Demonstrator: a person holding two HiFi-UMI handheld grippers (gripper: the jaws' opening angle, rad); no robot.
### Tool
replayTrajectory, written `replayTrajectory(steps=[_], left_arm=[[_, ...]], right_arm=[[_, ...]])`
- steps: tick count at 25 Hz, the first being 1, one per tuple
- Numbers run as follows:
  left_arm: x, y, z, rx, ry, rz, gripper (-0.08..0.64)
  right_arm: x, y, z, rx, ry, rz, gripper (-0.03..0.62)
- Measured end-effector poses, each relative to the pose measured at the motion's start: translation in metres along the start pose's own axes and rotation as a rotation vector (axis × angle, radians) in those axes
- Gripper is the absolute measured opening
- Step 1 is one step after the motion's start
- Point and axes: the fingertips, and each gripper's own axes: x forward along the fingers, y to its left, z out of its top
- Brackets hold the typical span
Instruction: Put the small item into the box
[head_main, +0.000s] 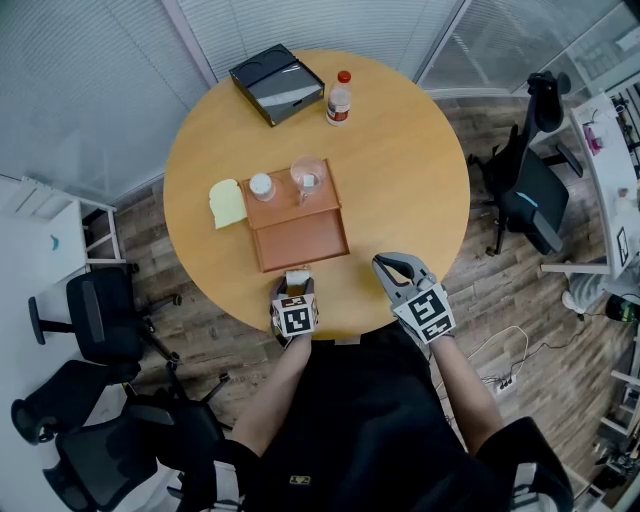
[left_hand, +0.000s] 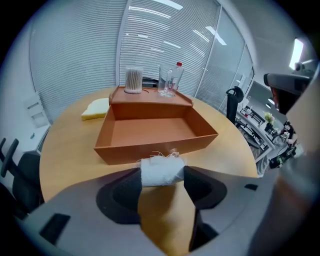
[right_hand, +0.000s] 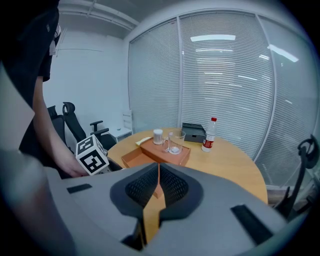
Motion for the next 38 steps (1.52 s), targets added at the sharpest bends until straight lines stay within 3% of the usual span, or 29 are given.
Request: replayTrajectory(steps=[12,26,38], left_arm=[[-0.023,-0.005,0.004,-0.11,-0.018,-0.066,0.261],[-0.052,-0.016,0.031,-0.034,-0.101,-0.054,0.262],[-0.058,-0.005,0.077,-0.083,-0.174,-0.026,0.262]], right_arm=[[0.007,0.009,0.004,-0.003,-0.012,0.009,0.009],[0.007,0.022,0.0,-0.004,-0.01,0.023,0.009],[-0.001,0.017,-0.009,0.003,0.003,0.013,0.009]])
